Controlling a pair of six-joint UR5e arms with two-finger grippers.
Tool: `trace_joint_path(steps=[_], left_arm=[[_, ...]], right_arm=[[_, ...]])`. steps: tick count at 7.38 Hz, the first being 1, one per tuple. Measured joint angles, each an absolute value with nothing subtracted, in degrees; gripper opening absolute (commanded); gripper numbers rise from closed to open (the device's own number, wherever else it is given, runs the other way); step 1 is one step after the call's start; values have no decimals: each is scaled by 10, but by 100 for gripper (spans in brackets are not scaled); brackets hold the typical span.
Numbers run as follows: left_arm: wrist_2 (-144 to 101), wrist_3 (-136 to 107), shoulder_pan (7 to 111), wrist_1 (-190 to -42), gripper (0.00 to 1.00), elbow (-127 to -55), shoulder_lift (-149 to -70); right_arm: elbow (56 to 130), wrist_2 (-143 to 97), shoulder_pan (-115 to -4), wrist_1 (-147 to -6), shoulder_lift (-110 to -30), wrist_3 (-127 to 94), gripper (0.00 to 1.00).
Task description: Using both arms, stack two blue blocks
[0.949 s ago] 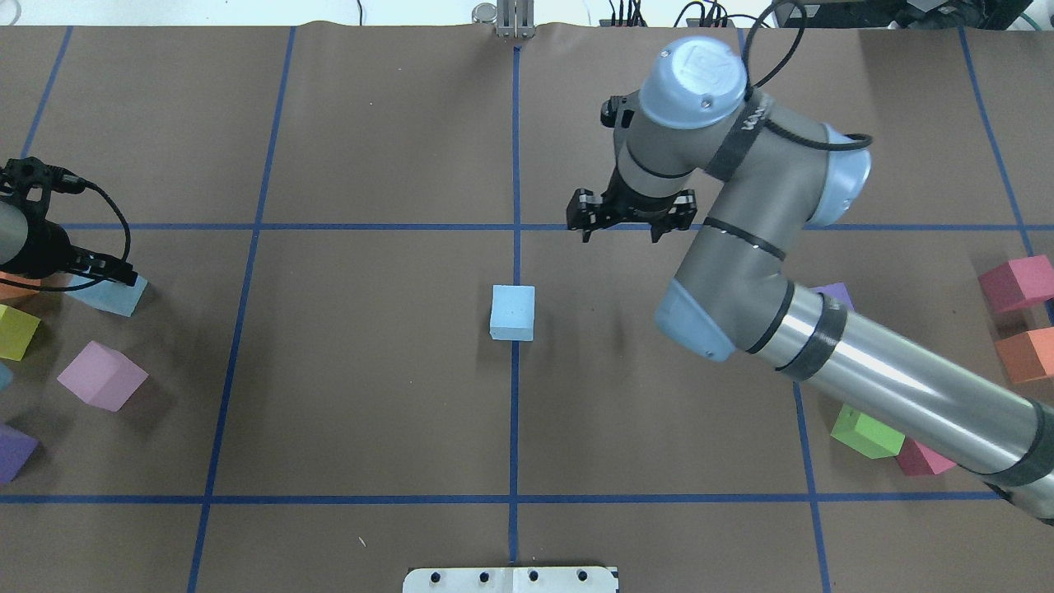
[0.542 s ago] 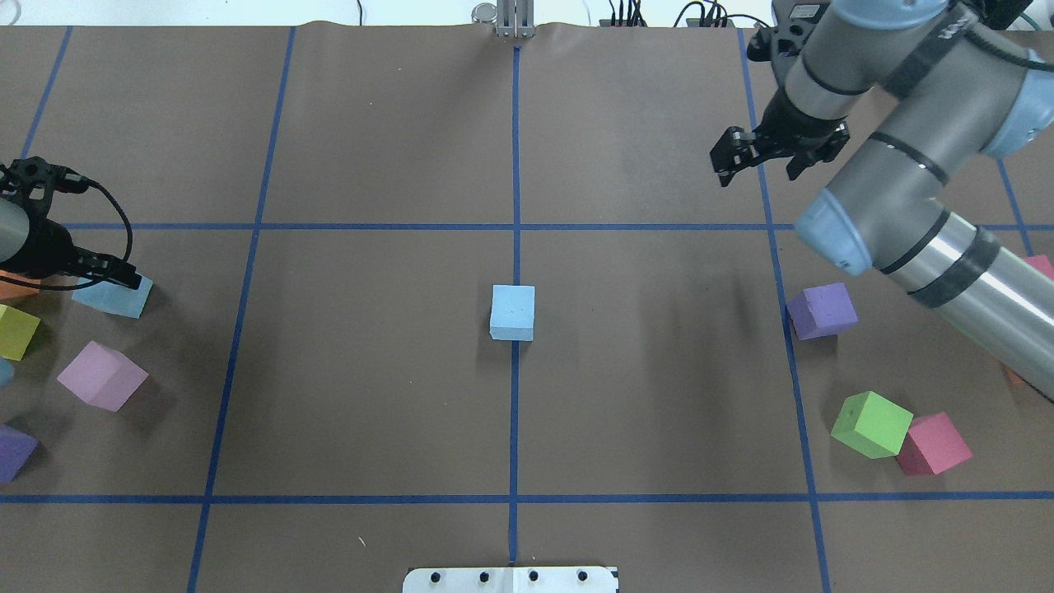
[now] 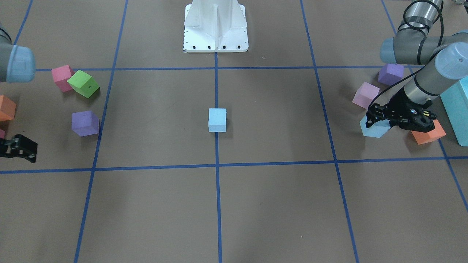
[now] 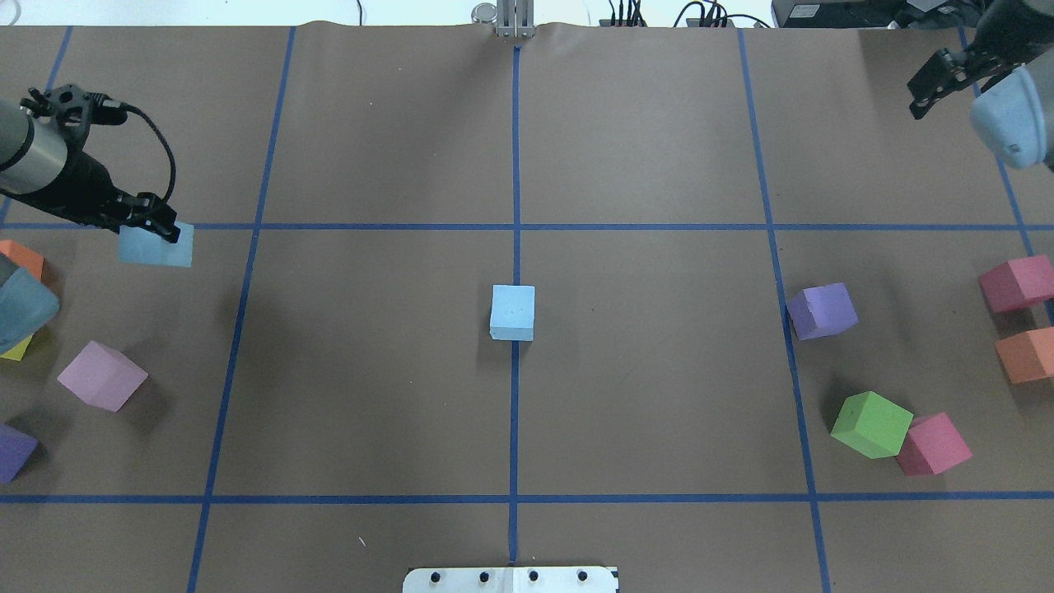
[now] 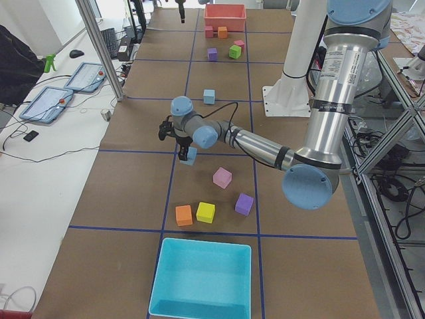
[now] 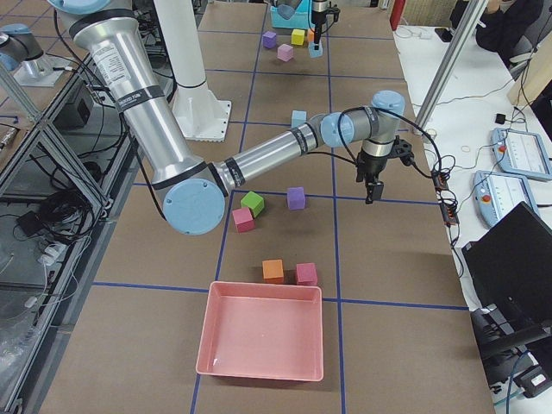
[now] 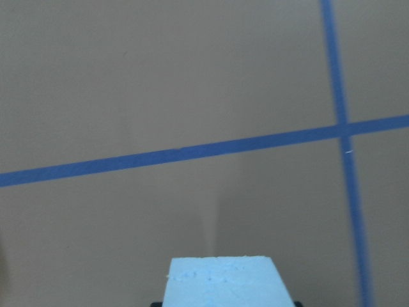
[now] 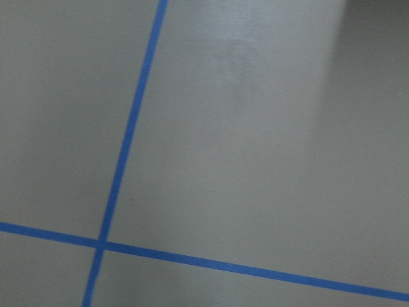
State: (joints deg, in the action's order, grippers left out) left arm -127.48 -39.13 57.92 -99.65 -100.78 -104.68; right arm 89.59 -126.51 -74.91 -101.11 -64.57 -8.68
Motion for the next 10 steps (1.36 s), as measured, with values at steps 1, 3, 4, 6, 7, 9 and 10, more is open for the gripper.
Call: trace_joint_path(steps=[1, 3, 4, 6, 7, 9, 10], left_arm=[[-1273, -412, 575, -923, 70, -1031, -1098], [-1262, -506, 533, -868, 70, -1048, -1177], [-1239, -557, 495, -863, 70, -1047, -1208], [-1190, -631, 419, -861, 70, -1035, -1254], [-1173, -647, 391, -859, 70, -1016, -1281], [-1164, -664, 361, -847, 70, -986, -1325], [-1164, -667, 354, -829, 70, -979, -1344]], right_arm=[[872, -1282, -792, -1016, -649, -32, 100], [820, -1295, -866, -1018, -654, 68, 100], [800, -1296, -893, -1017, -655, 102, 100], [768, -1294, -933, -1015, -659, 147, 100], [759, -1294, -946, -1014, -662, 160, 100], [754, -1295, -959, -1012, -670, 168, 100], [754, -1295, -963, -1012, -675, 168, 100]])
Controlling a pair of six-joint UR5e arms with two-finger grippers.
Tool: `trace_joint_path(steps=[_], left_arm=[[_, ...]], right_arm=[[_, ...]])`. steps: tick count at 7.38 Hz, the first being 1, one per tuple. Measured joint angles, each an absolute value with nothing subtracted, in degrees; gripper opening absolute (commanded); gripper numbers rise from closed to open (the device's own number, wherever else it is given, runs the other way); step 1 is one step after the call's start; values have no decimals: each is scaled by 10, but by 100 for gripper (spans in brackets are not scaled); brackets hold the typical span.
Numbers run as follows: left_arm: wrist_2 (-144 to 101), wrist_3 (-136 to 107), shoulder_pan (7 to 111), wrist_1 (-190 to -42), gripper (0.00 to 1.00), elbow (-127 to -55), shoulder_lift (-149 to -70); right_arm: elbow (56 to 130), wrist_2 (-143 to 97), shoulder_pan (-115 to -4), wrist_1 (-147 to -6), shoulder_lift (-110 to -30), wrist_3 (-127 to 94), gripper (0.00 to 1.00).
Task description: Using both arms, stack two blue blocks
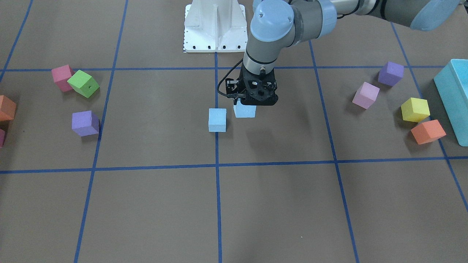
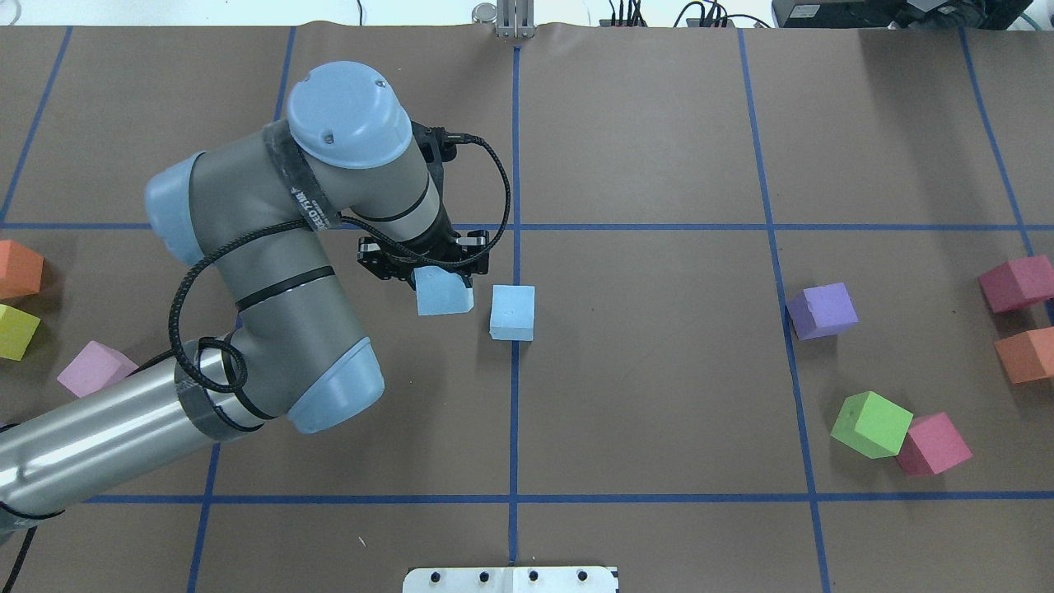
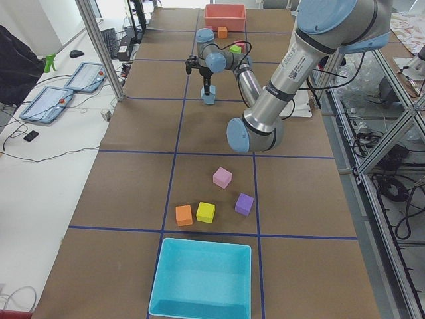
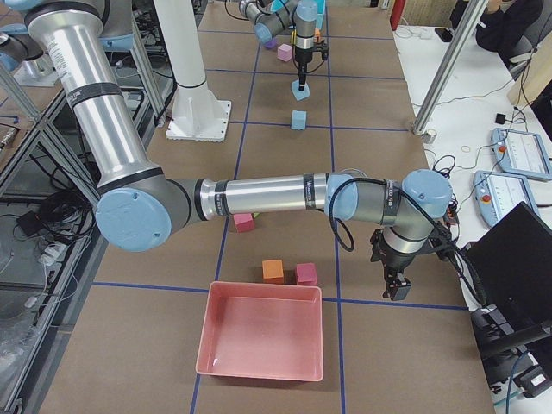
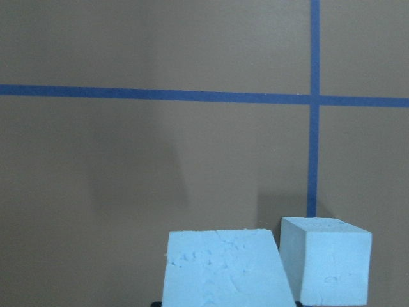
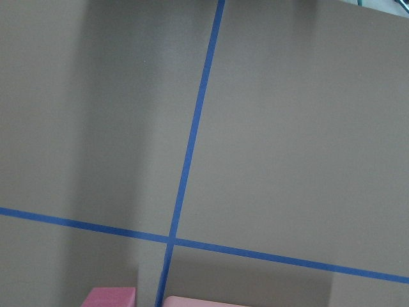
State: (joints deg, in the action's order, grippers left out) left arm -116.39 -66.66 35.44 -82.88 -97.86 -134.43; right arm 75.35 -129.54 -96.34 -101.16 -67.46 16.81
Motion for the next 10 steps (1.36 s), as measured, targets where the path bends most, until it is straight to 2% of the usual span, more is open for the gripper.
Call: trace_joint_path(steps=[4, 10], left_arm=[[-1168, -658, 347, -779, 70, -864, -1457], [-1168, -648, 341, -780, 70, -831, -1470]], right_arm=[[753, -1297, -979, -1011, -685, 168, 100], [753, -1296, -980, -1011, -687, 165, 100]])
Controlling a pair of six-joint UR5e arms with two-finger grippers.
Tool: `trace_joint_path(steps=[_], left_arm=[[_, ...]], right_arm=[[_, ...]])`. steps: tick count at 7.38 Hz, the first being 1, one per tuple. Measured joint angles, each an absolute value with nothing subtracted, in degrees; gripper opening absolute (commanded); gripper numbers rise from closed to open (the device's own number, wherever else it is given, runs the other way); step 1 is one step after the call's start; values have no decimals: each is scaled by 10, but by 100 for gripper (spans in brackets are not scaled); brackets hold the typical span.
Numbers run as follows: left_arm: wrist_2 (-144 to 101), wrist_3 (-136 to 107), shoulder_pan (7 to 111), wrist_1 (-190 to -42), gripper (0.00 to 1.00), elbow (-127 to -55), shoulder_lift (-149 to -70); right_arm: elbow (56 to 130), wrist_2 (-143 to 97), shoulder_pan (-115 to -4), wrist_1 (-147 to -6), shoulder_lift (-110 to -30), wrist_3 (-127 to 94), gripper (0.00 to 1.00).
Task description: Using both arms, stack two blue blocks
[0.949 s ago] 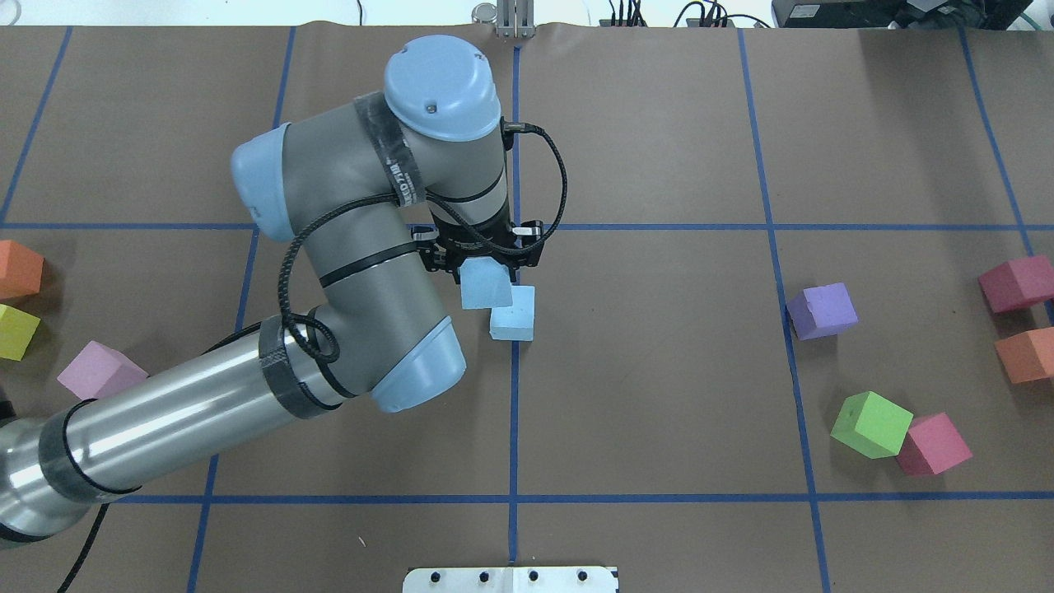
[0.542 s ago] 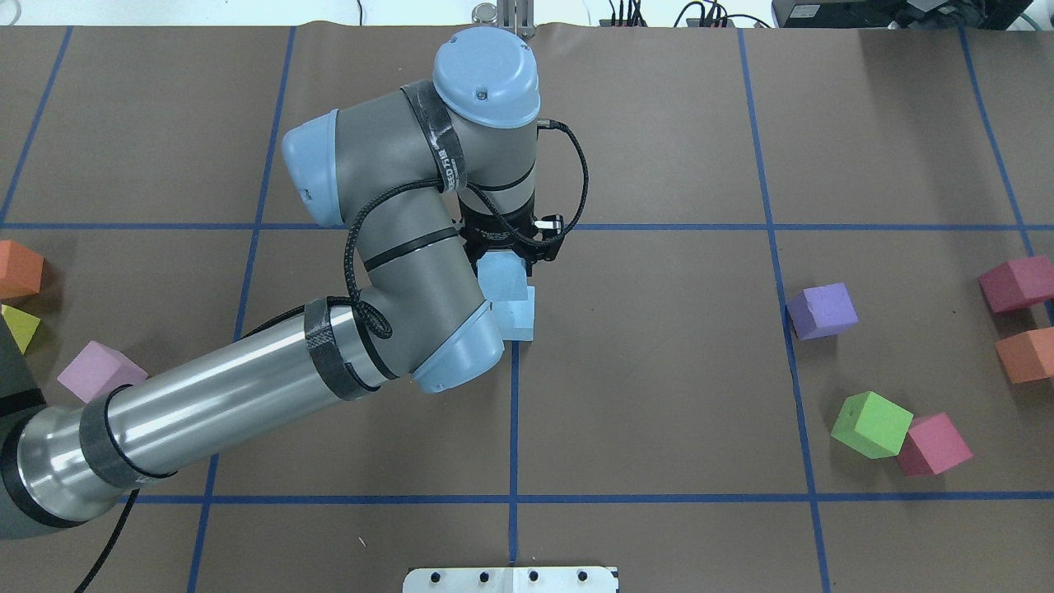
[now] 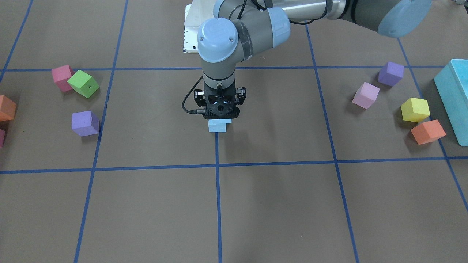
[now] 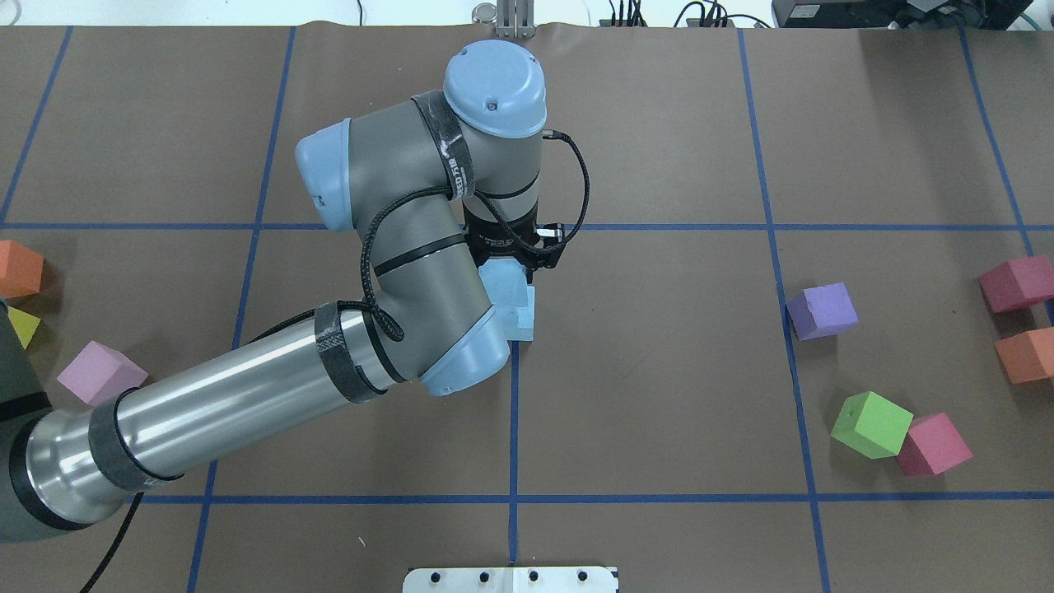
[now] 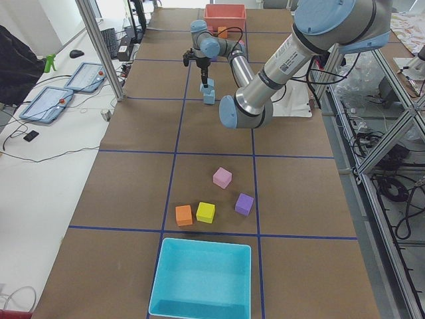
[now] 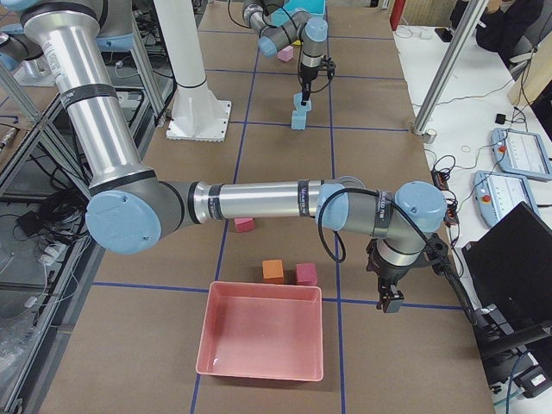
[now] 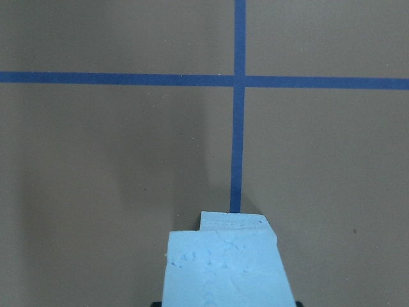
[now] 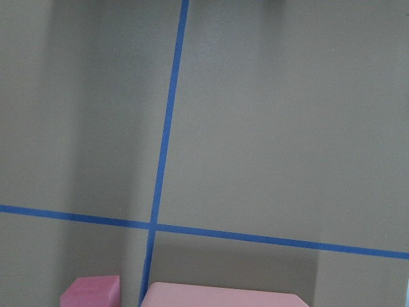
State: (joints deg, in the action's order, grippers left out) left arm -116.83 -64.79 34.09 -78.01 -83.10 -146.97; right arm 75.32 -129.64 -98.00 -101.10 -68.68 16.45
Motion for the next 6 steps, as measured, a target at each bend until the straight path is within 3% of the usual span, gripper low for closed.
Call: trace_joint_path(steps=[6], left_arm=[[-1169, -649, 321, -779, 70, -832, -1464]], right_arm=[[753, -1296, -980, -1011, -687, 163, 100]])
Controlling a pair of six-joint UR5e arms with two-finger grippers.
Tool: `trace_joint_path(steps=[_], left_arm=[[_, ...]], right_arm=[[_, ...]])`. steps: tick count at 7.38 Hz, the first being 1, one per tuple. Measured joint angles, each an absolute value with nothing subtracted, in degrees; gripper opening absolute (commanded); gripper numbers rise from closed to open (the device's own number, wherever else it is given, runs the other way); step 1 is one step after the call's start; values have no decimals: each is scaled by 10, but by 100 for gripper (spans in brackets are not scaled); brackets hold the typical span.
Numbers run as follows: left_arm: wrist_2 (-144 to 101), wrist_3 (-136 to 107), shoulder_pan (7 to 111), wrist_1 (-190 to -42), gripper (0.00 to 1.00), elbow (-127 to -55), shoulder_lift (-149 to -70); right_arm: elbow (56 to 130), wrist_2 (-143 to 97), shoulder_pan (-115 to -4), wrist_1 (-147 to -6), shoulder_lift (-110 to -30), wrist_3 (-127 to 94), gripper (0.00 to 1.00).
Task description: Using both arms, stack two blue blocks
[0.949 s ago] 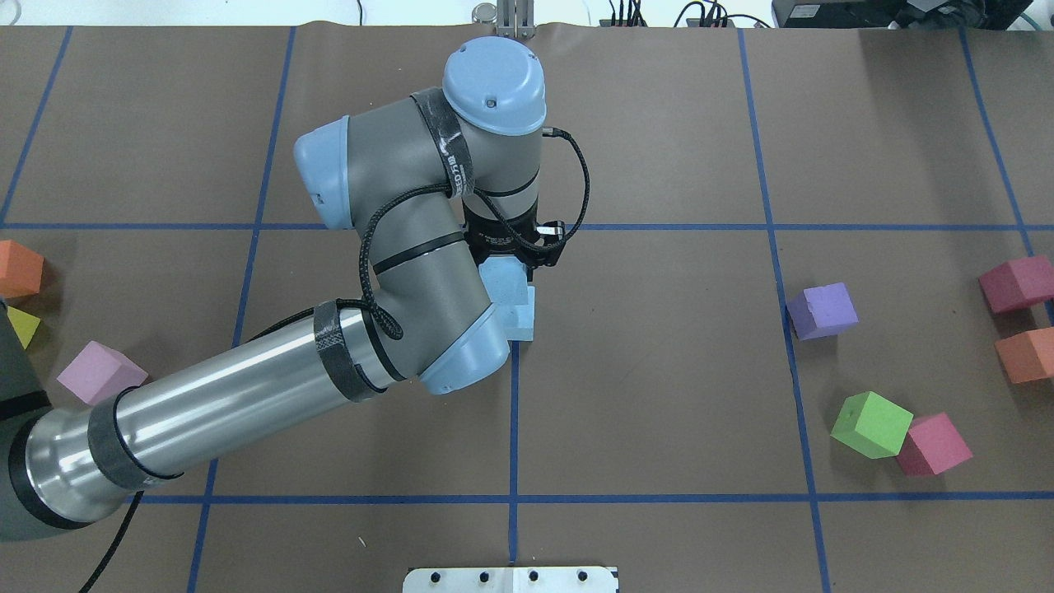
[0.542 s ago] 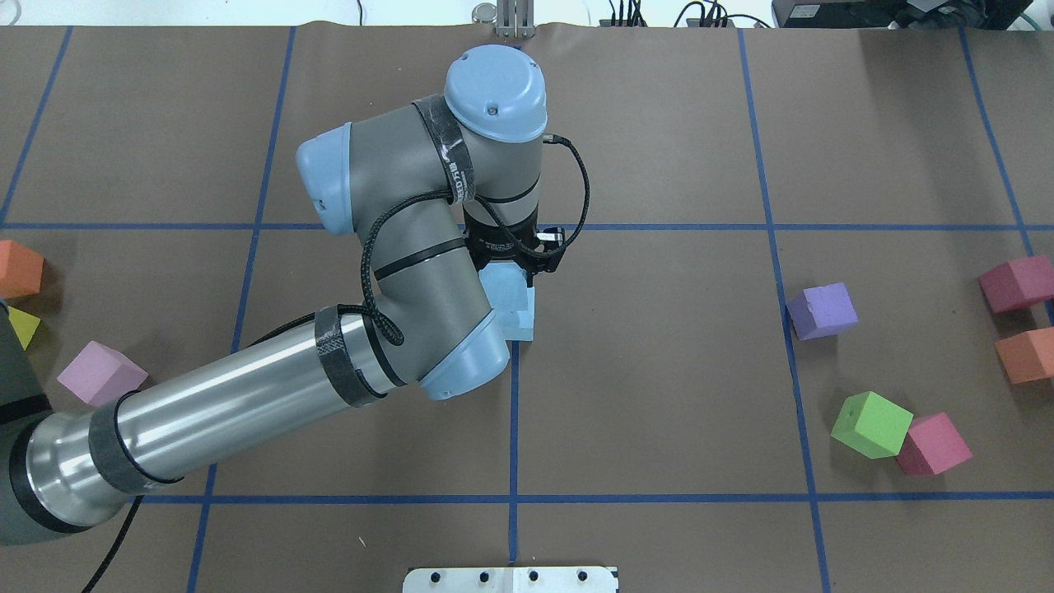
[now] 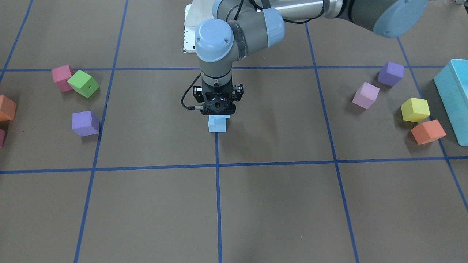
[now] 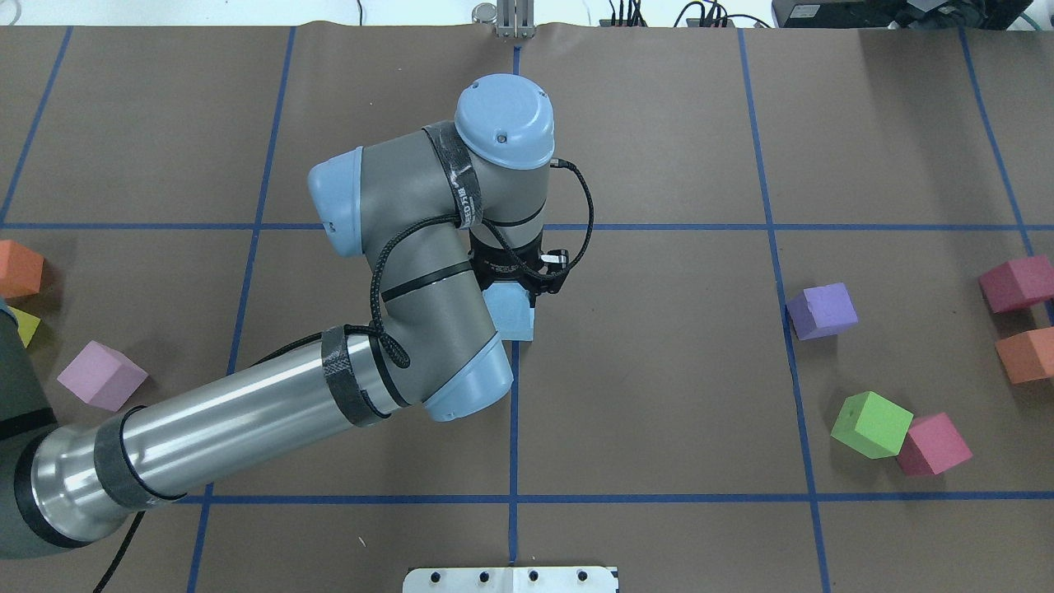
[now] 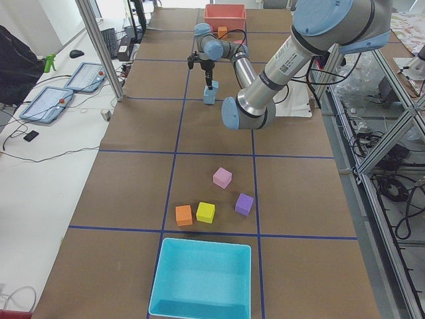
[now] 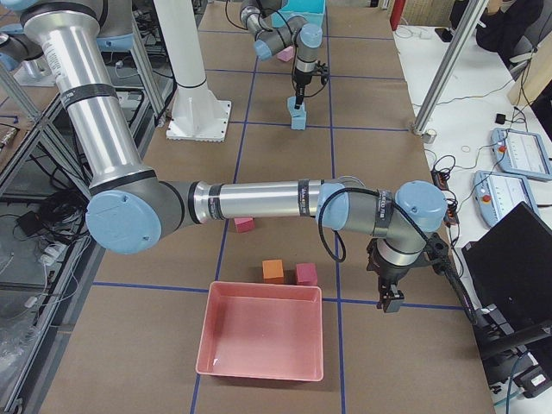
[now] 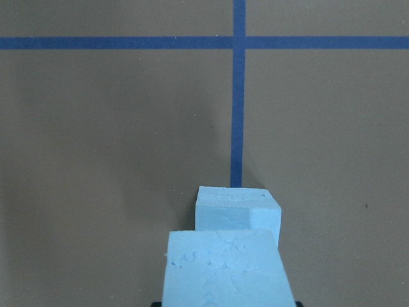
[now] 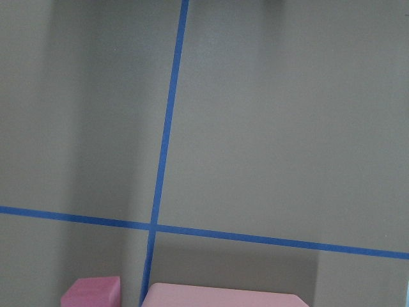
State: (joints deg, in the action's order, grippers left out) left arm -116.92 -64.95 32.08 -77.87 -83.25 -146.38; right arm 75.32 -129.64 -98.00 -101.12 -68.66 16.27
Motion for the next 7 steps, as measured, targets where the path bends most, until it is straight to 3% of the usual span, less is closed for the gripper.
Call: trace_joint_path(steps=[7], left_arm=[[-1170, -649, 319, -785, 70, -829, -1468]], right_arm=[[754, -1296, -980, -1011, -687, 163, 100]])
